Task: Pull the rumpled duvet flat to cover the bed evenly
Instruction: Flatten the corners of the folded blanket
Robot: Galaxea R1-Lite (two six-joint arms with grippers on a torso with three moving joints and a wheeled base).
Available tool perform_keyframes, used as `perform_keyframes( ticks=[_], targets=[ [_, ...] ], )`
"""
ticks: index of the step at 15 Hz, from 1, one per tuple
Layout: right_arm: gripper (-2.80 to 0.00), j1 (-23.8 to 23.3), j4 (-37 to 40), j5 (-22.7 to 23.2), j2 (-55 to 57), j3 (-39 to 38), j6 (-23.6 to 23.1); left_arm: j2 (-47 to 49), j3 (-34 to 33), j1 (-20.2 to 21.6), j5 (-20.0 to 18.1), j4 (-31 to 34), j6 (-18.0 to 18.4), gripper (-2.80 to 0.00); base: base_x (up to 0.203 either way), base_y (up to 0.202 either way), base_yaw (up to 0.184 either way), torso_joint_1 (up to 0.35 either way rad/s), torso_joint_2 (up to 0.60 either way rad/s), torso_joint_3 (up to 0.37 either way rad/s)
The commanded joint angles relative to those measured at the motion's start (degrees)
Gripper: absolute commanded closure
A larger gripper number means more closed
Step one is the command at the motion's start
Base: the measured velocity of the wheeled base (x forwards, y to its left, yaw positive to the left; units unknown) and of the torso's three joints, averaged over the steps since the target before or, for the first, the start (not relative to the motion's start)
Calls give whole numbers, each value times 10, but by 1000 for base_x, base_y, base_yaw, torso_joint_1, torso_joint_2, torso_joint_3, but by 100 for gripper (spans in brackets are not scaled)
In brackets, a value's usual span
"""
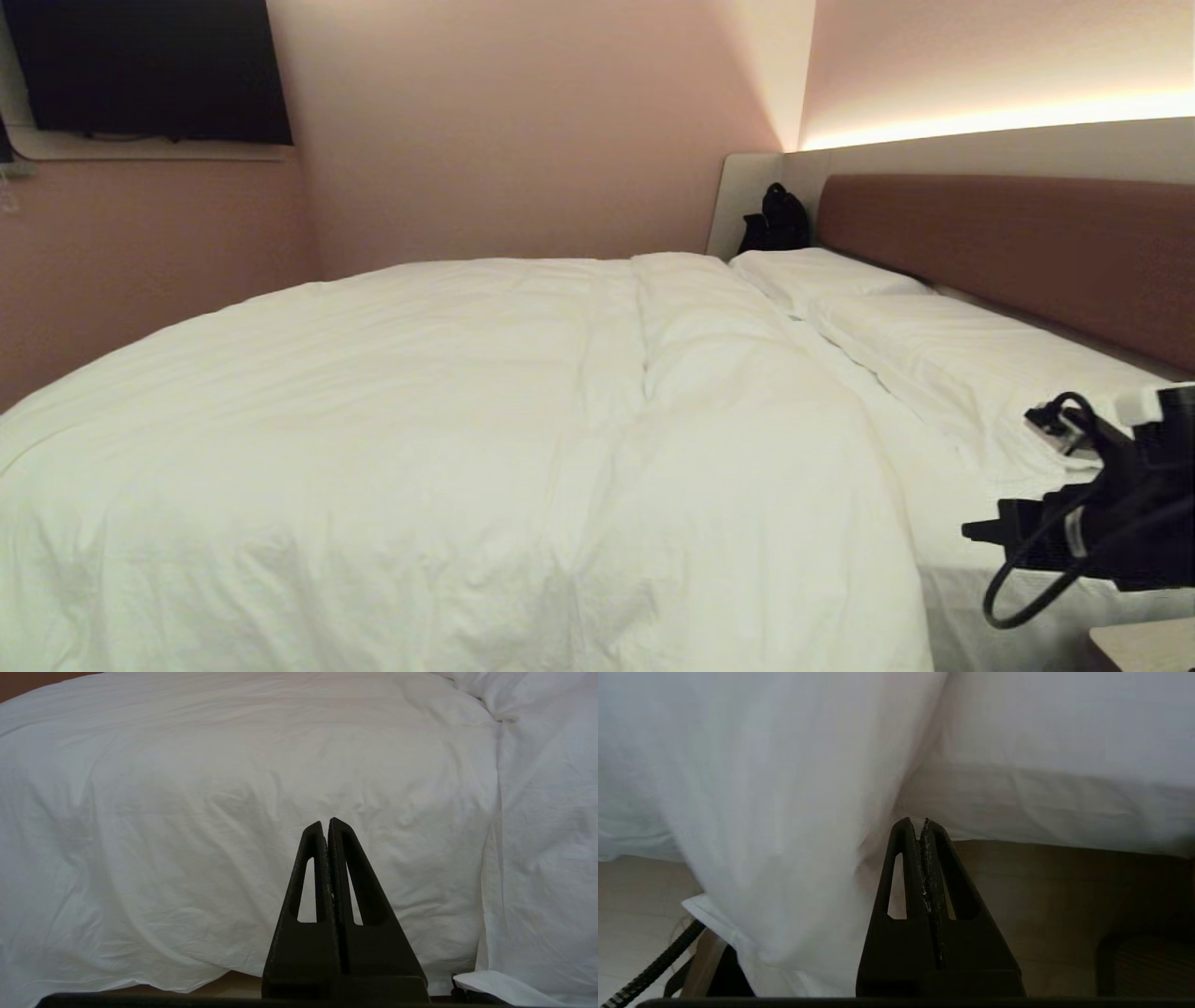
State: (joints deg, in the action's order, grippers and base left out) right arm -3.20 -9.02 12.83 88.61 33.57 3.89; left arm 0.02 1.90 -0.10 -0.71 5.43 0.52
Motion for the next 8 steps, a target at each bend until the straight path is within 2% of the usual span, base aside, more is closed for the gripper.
perform_keyframes(
  ticks=[1,8],
  targets=[
    [0,-11,-158,5,105,8,-29,0,0,0,0,0,0,0,0,0,0,0,0,0],
    [0,-8,-155,5,108,-12,-24,0,0,0,0,0,0,0,0,0,0,0,0,0]
  ],
)
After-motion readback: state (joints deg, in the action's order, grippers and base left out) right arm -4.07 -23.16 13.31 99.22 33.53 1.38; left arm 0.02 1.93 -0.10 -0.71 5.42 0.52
